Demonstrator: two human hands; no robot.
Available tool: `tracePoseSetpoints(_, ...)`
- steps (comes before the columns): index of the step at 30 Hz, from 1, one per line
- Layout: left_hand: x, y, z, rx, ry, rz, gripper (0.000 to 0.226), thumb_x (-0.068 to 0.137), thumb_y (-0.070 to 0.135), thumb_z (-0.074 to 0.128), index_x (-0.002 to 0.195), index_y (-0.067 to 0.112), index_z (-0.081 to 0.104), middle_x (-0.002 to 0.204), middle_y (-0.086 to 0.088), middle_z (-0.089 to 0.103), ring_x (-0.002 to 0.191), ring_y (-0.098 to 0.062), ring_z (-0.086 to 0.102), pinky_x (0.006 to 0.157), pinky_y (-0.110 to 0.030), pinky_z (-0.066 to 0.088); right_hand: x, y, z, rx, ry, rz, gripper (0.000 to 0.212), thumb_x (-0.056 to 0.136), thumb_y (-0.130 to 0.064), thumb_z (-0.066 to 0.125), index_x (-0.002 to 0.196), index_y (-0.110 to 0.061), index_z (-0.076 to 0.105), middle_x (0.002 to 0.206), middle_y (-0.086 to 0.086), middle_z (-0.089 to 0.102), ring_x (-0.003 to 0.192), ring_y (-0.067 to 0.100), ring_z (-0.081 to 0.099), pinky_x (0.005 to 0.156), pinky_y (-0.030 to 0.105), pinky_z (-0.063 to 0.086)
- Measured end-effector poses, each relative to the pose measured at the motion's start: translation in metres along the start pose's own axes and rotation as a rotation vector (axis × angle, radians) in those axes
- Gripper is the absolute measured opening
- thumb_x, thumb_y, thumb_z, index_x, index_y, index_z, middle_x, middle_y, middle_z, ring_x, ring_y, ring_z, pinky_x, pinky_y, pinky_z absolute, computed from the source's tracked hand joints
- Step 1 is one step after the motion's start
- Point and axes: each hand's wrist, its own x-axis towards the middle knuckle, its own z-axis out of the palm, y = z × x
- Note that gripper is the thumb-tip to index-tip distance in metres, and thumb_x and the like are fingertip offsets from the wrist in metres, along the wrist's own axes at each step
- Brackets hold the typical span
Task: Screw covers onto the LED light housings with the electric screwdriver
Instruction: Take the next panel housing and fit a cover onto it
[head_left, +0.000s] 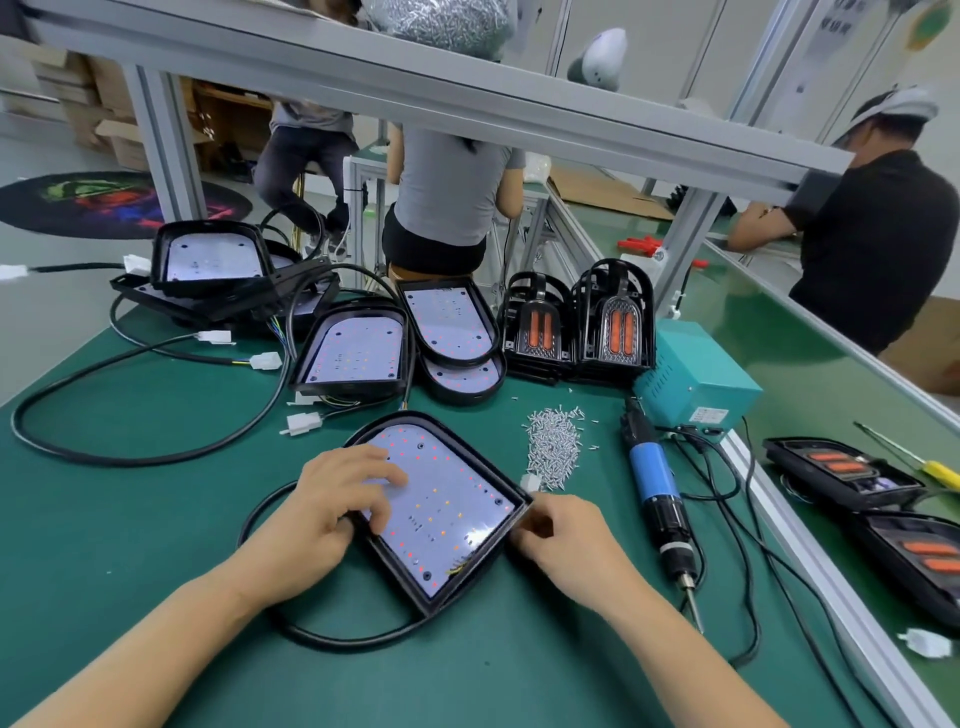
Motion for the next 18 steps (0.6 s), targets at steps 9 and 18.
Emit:
tracePoseSetpoints(9, 0.004, -0.008, 0.007, 0.097, 0.139, -0.019, 0.033, 0.048, -0.007, 0.037, 0.062, 0.014, 0.059, 0.101, 0.013, 0.064, 0.105, -0.01, 0.052, 0.095, -0.041, 0.035, 0.088, -0.014, -0.07, 0.384, 0.31, 0.174, 0.019, 0.093, -0.012, 0.062, 0.111, -0.015, 0.065, 0.086, 0.001, 0.064, 0.063, 0.015, 0.059, 0.064, 0.026, 0.054)
tracePoseSetpoints(18, 0.001, -0.007, 0.009, 0.083, 0.131, -0.106, 0.024, 0.056, -0.005, 0.042, 0.066, 0.011, 0.058, 0.106, 0.012, 0.06, 0.104, -0.003, 0.044, 0.087, -0.032, 0.039, 0.172, 0.009, -0.094, -0.092, 0.526, 0.416, 0.067, 0.091, -0.036, 0.067, 0.143, -0.008, 0.036, 0.148, 0.02, 0.033, 0.134, 0.037, 0.033, 0.103, 0.047, 0.038)
